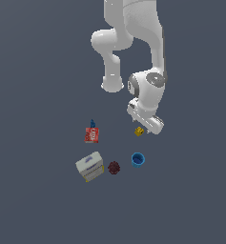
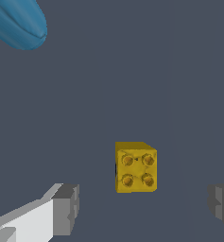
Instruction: Pick up a designated object from a clutter of objects.
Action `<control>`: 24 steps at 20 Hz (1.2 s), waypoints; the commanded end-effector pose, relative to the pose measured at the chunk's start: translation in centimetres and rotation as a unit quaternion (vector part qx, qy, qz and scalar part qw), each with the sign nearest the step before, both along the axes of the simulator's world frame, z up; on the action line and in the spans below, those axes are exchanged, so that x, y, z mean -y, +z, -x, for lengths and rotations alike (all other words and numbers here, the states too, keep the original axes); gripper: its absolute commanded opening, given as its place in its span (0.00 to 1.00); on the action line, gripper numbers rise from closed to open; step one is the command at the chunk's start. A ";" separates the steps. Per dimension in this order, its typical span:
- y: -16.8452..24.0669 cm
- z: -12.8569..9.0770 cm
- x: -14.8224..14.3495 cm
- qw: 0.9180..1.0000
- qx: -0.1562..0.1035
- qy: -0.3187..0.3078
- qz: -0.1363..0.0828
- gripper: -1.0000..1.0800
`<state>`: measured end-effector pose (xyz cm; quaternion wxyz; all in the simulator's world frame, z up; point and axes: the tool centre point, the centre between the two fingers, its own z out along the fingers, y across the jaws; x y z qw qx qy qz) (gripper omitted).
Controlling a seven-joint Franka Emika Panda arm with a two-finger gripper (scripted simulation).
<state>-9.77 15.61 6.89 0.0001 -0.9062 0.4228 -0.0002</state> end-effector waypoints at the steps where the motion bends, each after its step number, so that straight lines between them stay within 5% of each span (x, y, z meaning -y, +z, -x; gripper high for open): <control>1: -0.6 0.1 0.0 1.000 0.000 0.000 0.000 0.96; 15: -4.6 0.1 0.0 1.000 0.000 -0.001 0.000 0.96; 16: -4.6 0.1 0.0 1.000 0.000 -0.001 0.000 0.00; 24: -4.6 0.1 0.0 1.000 0.000 -0.001 0.000 0.00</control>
